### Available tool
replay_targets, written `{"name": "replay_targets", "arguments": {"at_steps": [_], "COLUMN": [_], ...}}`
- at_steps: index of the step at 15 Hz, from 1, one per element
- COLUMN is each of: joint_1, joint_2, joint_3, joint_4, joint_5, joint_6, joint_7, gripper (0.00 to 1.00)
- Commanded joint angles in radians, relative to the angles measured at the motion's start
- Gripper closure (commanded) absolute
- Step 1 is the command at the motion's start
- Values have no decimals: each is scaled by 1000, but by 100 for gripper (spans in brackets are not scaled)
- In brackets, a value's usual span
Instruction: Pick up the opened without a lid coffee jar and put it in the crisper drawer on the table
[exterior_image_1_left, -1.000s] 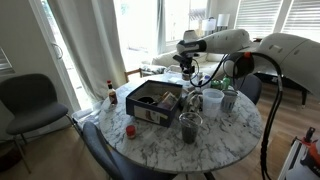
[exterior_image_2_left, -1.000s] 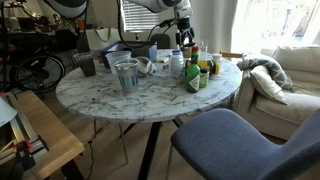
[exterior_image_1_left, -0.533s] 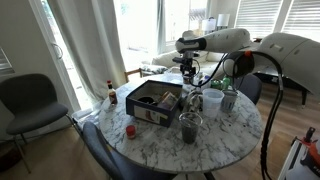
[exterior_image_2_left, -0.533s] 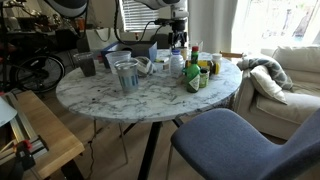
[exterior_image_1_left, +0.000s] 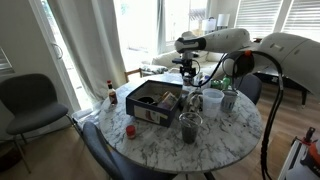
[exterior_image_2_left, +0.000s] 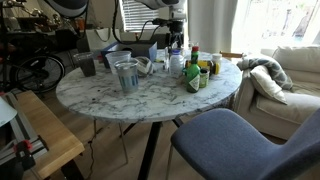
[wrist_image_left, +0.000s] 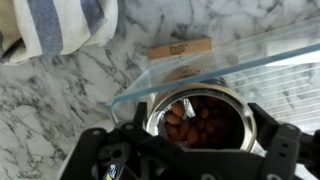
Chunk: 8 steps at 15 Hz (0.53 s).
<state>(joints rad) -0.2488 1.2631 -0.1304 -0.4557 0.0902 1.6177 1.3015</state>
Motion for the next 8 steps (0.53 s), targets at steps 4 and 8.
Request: {"name": "replay_targets", "arguments": {"at_steps": [4,8], "joint_1": [-9,-4], "joint_2": [62,76], "joint_3": [10,3], "joint_4": [35,22], "joint_5": [-5,-14], "joint_6": [207,254], "joint_7": [63,98], "gripper": [29,29]}}
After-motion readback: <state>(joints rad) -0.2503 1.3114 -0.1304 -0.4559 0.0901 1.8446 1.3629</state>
